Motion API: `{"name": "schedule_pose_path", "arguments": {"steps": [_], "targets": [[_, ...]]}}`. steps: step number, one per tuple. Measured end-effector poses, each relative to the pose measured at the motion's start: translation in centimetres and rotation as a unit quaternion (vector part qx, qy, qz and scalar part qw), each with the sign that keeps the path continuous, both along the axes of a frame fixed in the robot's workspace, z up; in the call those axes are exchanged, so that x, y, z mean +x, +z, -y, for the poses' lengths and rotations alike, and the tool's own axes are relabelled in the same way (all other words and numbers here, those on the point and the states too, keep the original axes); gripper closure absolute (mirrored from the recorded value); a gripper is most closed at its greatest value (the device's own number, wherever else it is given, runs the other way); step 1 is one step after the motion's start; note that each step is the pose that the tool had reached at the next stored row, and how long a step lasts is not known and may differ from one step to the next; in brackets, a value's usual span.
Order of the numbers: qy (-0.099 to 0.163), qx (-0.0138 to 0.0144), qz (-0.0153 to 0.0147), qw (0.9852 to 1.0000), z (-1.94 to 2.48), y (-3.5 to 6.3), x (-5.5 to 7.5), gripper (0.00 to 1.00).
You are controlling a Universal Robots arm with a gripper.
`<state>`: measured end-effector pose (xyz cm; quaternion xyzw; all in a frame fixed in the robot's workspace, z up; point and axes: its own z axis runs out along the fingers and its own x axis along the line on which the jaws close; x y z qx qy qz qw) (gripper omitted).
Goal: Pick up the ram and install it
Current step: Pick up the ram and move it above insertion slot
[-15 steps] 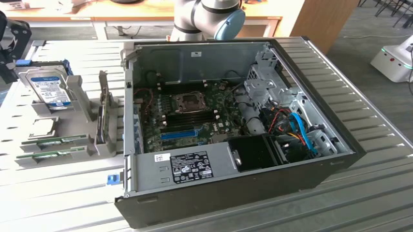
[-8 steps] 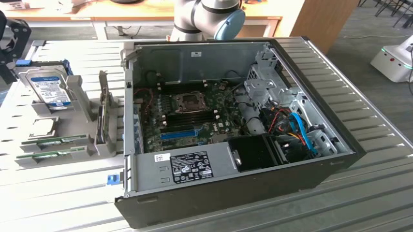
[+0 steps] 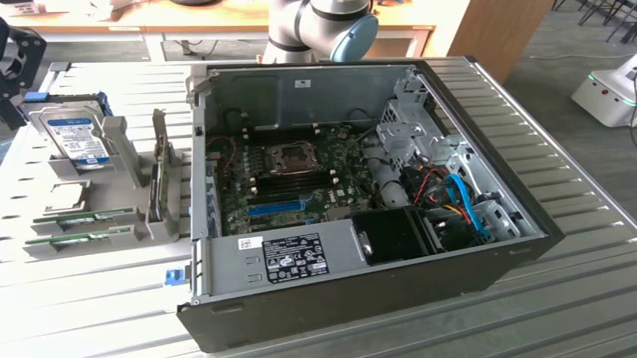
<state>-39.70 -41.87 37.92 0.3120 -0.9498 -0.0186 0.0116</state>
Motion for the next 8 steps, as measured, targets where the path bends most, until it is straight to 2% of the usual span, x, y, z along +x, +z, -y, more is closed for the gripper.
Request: {"name": "schedule_pose_path", "arguments": {"steps": [4, 8], "targets": [[0.036, 0.0, 0.0, 0.9994, 0.0, -0.01, 0.0, 0.9], [0.072, 0.0, 0.0, 0.9974, 0.0, -0.01, 0.0, 0.9]]}}
